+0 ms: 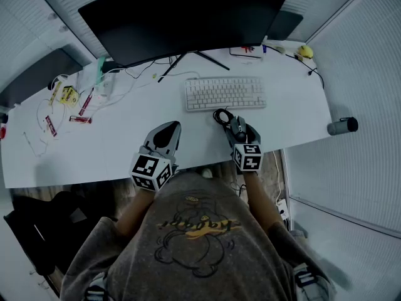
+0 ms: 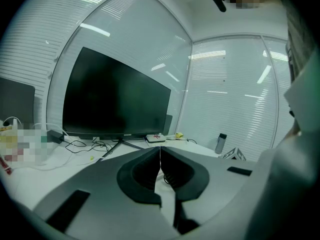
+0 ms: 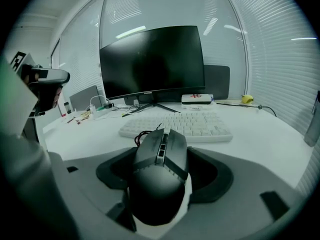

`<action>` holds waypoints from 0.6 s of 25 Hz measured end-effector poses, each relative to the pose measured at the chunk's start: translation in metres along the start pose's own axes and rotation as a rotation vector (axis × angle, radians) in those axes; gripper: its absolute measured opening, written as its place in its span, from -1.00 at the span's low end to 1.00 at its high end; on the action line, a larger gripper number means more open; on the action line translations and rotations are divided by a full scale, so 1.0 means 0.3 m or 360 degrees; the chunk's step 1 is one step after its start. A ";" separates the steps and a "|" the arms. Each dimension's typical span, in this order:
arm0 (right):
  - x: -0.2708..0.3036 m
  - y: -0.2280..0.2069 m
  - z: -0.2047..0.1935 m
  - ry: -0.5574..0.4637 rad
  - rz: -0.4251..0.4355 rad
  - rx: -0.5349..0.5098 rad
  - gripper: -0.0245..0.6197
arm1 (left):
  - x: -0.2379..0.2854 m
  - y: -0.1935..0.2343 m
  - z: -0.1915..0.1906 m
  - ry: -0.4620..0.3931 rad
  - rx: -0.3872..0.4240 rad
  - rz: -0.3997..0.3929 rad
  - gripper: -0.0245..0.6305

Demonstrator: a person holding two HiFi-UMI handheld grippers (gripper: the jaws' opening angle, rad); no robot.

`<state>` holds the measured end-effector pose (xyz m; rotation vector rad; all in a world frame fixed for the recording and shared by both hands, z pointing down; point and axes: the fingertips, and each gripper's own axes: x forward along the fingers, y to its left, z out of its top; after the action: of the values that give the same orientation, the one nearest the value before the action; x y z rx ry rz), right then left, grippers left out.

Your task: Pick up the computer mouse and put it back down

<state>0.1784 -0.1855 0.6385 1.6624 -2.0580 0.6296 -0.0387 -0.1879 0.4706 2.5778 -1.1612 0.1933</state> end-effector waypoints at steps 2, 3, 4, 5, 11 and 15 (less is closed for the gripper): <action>0.017 -0.012 -0.014 0.0019 -0.0014 0.0015 0.05 | 0.004 0.005 0.002 0.0004 -0.0001 0.0003 -0.86; 0.024 -0.021 -0.022 0.0031 -0.0024 0.0023 0.05 | 0.006 0.006 0.002 0.0006 -0.0001 0.0005 -0.86; 0.031 -0.031 -0.032 0.0045 -0.0036 0.0026 0.05 | 0.007 0.006 0.001 0.0007 -0.0001 0.0006 -0.86; 0.036 -0.042 -0.043 0.0062 -0.0050 0.0024 0.05 | 0.009 0.006 0.000 0.0009 -0.0002 0.0007 -0.86; 0.080 -0.074 -0.085 0.0130 -0.0088 0.0043 0.05 | 0.020 0.014 0.002 0.0019 -0.0005 0.0015 -0.86; 0.107 -0.084 -0.111 0.0180 -0.0092 0.0047 0.05 | 0.030 0.021 0.000 0.0026 -0.0007 0.0023 -0.86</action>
<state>0.1980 -0.1959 0.6863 1.6569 -1.9238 0.7210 -0.0374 -0.1981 0.4742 2.5600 -1.1734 0.2144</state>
